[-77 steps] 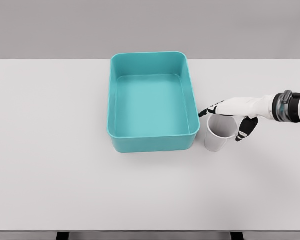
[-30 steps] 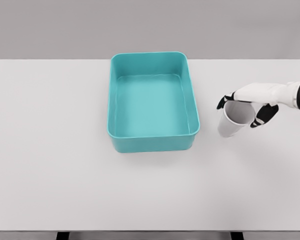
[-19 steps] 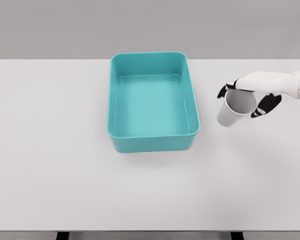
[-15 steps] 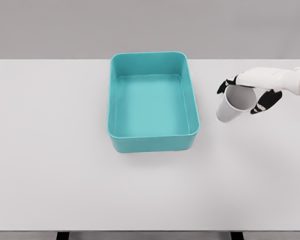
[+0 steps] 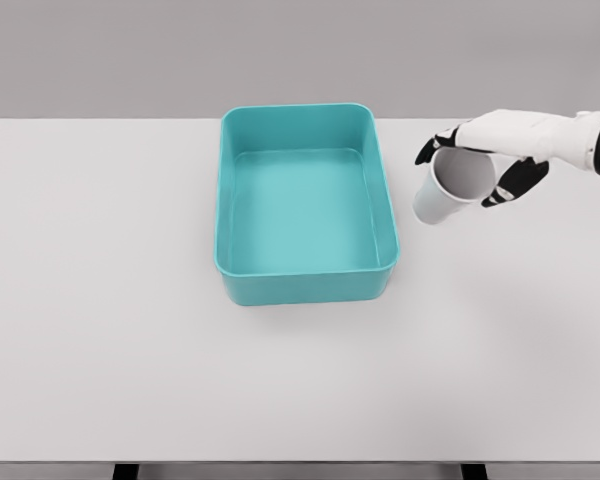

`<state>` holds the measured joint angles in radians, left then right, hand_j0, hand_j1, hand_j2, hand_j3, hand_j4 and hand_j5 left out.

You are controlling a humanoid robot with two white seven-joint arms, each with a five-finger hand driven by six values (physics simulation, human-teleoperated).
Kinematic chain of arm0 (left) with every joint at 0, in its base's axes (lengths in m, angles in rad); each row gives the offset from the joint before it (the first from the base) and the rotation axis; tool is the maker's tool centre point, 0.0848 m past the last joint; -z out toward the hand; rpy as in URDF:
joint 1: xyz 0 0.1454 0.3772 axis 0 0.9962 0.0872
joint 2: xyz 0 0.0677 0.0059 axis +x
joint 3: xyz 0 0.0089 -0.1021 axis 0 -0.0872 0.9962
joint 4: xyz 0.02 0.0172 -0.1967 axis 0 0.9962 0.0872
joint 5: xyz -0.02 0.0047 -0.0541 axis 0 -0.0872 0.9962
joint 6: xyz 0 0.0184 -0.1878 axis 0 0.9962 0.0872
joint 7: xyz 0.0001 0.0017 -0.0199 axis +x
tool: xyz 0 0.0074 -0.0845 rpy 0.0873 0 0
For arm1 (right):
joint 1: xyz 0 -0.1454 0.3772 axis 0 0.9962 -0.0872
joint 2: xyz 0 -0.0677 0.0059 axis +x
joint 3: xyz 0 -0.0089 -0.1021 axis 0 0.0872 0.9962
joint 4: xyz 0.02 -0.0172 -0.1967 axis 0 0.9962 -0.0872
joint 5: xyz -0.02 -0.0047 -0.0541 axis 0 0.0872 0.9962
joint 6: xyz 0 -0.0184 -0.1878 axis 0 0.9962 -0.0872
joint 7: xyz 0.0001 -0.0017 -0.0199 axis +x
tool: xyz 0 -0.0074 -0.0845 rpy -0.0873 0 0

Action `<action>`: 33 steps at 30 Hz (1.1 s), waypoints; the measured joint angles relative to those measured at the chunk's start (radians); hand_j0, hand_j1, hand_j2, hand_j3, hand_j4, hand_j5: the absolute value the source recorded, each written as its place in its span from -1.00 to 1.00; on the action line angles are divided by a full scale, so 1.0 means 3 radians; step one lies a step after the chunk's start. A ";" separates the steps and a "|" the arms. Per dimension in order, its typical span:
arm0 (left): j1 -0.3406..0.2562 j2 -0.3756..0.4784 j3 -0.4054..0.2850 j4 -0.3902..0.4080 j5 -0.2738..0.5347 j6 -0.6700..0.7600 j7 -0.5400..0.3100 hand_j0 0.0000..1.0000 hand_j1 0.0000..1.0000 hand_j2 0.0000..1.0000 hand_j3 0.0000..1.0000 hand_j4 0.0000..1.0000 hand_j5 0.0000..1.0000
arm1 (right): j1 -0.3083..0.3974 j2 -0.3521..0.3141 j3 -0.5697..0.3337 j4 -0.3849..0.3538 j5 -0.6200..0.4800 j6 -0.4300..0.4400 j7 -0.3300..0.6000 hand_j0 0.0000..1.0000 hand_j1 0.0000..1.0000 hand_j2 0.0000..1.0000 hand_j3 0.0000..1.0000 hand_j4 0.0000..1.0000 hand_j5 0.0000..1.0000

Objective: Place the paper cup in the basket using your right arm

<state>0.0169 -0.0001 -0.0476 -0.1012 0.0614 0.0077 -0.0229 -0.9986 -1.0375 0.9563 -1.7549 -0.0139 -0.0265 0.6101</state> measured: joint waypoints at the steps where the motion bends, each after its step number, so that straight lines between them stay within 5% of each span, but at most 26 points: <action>1: 0.0000 0.0000 0.0000 0.0000 0.0000 0.0000 0.0000 1.00 1.00 1.00 1.00 1.00 1.00 | 0.0000 0.0013 -0.0006 0.0000 0.0000 0.0003 0.0000 0.55 0.55 0.55 0.55 0.55 0.55; 33: 0.0000 0.0000 0.0000 0.0000 0.0000 0.0000 0.0000 1.00 1.00 1.00 1.00 1.00 1.00 | -0.0087 0.0505 -0.0025 0.0000 -0.0004 0.0121 0.0003 0.55 0.55 0.55 0.55 0.55 0.55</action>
<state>0.0169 0.0000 -0.0476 -0.1012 0.0614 0.0077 -0.0229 -1.0247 -0.8859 0.9488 -1.7548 -0.0152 0.0097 0.6111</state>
